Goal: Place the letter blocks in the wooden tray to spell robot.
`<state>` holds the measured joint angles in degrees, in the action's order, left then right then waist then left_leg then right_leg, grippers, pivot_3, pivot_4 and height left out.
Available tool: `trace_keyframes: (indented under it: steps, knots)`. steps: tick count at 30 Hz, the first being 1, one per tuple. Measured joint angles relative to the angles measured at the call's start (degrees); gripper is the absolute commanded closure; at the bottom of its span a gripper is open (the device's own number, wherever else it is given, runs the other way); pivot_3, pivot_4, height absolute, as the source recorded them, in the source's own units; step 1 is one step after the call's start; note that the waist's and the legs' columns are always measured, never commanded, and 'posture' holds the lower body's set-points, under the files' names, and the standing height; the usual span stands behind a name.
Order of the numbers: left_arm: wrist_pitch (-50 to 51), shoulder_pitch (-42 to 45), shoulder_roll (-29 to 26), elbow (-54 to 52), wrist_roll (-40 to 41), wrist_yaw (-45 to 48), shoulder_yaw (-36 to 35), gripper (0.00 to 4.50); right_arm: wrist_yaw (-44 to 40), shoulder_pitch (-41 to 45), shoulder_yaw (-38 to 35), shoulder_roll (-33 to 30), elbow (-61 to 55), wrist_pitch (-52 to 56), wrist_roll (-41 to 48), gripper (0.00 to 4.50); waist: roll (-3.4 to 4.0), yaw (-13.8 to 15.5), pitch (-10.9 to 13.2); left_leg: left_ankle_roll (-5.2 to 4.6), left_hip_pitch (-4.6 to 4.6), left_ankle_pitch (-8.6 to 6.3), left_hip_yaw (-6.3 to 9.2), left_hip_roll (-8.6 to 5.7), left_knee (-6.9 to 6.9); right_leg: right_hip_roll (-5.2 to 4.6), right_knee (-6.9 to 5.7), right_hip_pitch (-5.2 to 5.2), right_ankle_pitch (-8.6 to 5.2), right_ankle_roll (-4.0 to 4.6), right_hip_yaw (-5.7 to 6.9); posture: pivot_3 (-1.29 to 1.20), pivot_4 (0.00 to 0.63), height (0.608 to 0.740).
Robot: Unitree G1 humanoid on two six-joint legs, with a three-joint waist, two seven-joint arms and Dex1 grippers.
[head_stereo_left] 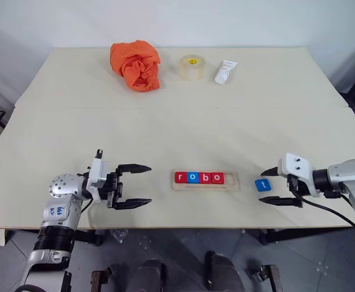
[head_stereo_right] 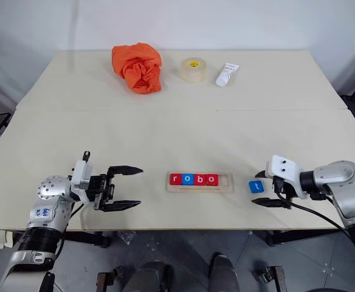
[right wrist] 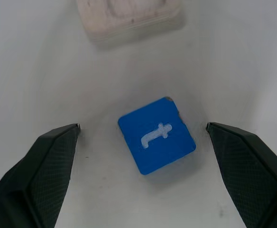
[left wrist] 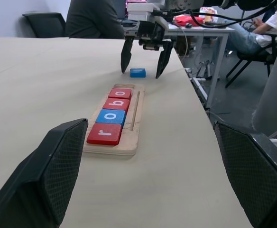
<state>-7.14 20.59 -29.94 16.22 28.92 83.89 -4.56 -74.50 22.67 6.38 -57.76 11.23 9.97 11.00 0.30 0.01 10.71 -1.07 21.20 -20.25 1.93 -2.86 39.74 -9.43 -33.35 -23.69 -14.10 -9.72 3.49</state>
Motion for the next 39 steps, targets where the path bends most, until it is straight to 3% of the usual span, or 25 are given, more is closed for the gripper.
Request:
trace_keyframes:
  steps: [1,4,11,16,22,26,33,39]
  knots:
    - [0.1,-0.3,-0.1,-0.3,0.0,-0.1,0.0,0.0,-0.3,0.7,0.1,0.5,0.6,-0.4,-0.4,0.03,0.0,0.0,0.0,0.01,-0.01,0.0,0.0,0.0,0.01,0.0,0.0,0.0,0.0,0.0,0.0,0.0,0.15,0.74]
    - [0.4,-1.3,-0.2,-1.0,0.1,-0.5,-0.1,0.0,-1.0,1.6,0.3,1.5,2.0,-1.5,-0.9,0.63,0.0,-0.1,0.0,0.04,-0.01,0.0,0.0,0.03,0.02,0.01,-0.02,0.0,0.0,0.0,0.02,0.0,0.15,0.74]
    - [0.8,-1.4,-0.2,-2.0,0.1,-1.4,-0.1,0.0,-2.0,1.8,0.4,2.1,2.5,-2.8,-1.5,3.0,0.0,0.0,0.0,0.05,-0.02,-0.01,-0.01,0.04,0.18,0.0,-0.09,0.03,0.0,0.0,0.01,0.0,0.15,0.74]
    - [0.8,-1.4,-0.2,-2.0,0.1,-1.5,-0.1,0.0,-0.7,2.6,0.4,2.1,1.3,0.7,-1.7,3.04,0.01,-0.1,0.0,0.06,-0.01,-0.01,-0.03,0.23,0.22,0.0,-0.11,0.02,0.02,0.02,0.0,0.0,0.15,0.74]
    - [0.8,-1.5,-0.2,-2.0,0.1,-1.5,-0.1,0.0,0.4,6.8,0.2,2.2,-9.6,15.1,0.2,3.04,0.04,0.0,0.0,0.13,0.02,-0.05,-0.05,0.42,0.21,0.07,-0.1,-0.03,0.01,0.06,0.04,0.0,0.15,0.74]
    - [0.7,-1.4,-0.1,-1.9,0.1,-1.4,-0.1,0.0,1.5,11.0,2.4,5.6,-14.2,21.1,1.2,3.04,0.04,0.0,0.0,0.14,0.02,-0.06,-0.03,0.42,0.2,0.07,-0.08,-0.03,0.02,0.08,0.05,0.0,0.15,0.74]
    - [0.6,-1.4,-0.1,-1.9,0.1,-1.5,-0.1,0.0,1.6,13.4,8.8,8.4,-11.0,18.9,-2.1,3.04,0.04,0.1,0.0,0.06,0.08,-0.12,0.0,0.31,0.2,0.05,-0.07,-0.04,0.02,0.07,0.06,0.0,0.15,0.74]
    - [0.6,-3.9,-0.3,-2.7,0.2,-1.9,-1.2,0.0,0.5,14.0,9.5,8.4,-6.6,14.9,-4.2,3.04,0.04,-0.2,0.0,0.07,0.08,-0.14,-0.03,0.11,0.17,0.07,-0.06,-0.08,0.01,0.09,0.06,0.0,0.15,0.74]
